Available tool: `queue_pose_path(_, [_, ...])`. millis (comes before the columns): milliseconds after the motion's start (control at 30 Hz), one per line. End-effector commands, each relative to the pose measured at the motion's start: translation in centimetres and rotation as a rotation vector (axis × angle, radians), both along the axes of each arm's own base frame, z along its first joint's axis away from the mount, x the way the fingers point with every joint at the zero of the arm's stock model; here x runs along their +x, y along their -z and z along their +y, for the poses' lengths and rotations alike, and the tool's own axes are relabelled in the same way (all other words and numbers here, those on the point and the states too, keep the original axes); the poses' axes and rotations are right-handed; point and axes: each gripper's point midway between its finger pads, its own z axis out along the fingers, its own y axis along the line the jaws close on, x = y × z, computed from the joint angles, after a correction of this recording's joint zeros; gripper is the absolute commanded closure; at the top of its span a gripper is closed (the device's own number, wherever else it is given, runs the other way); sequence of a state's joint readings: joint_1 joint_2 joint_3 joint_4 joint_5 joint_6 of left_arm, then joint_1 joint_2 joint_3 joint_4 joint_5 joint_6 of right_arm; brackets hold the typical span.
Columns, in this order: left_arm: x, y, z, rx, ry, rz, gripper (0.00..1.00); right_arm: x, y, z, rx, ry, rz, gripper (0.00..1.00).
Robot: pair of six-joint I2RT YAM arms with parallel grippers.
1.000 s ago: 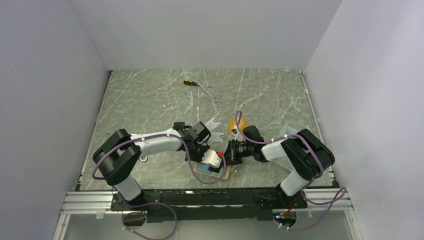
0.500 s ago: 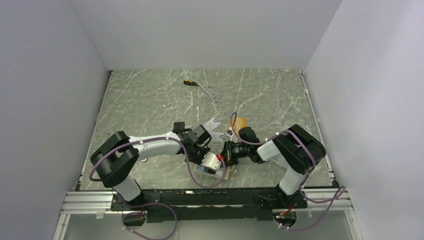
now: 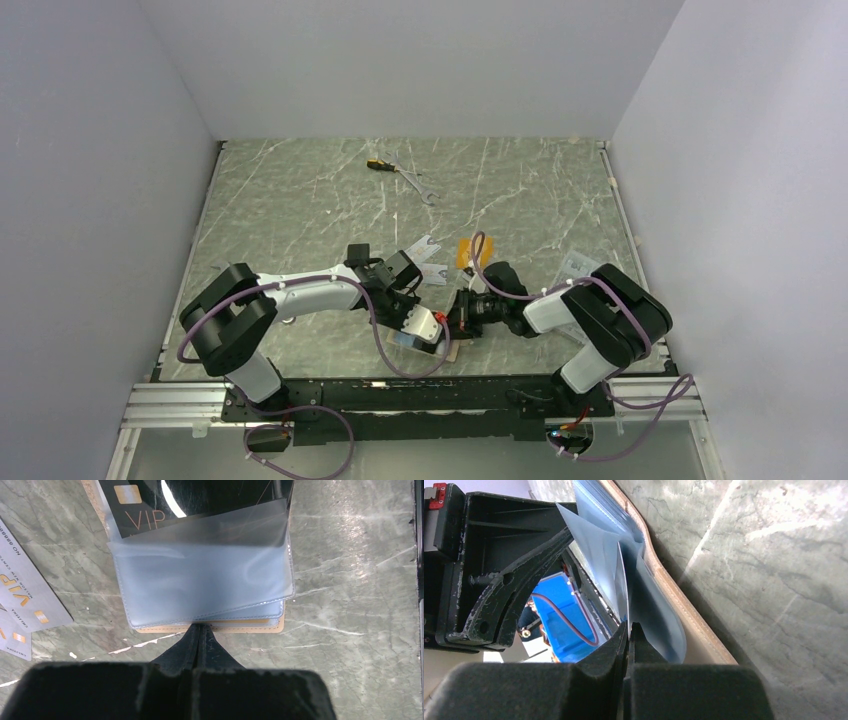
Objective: Put the credit cards into the card holder
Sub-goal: Insert the credit card into the card holder.
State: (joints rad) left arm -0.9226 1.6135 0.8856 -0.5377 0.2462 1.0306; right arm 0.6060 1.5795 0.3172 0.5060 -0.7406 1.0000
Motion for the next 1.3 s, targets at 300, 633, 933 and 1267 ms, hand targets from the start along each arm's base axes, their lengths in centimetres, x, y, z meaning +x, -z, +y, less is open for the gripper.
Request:
queue_pose_path(300, [-6.3,3.9,5.3,0.209,0.029,0.244,1.0,-0.3,1.7,-0.1,-0.062,0.021,0.047,1.0])
queue_pose_path(633, [-6.3,3.9,5.3,0.207,0.031,0.241,1.0,1.5,0.7,1.6,-0.035,-0.033,-0.008,1.0])
queue_pose_path(933, [-4.8,2.6,5.0,0.151,-0.033,0.276,1.0,1.8,-0.2,0.9,-0.132,-0.035,-0.065,0.54])
queue_pose_path(1267, [-2.4,-0.2,4.8,0.023,-0.164,0.352,1.0,1.9,-1.4,-1.0,-0.279,-0.021,-0.134,0.43])
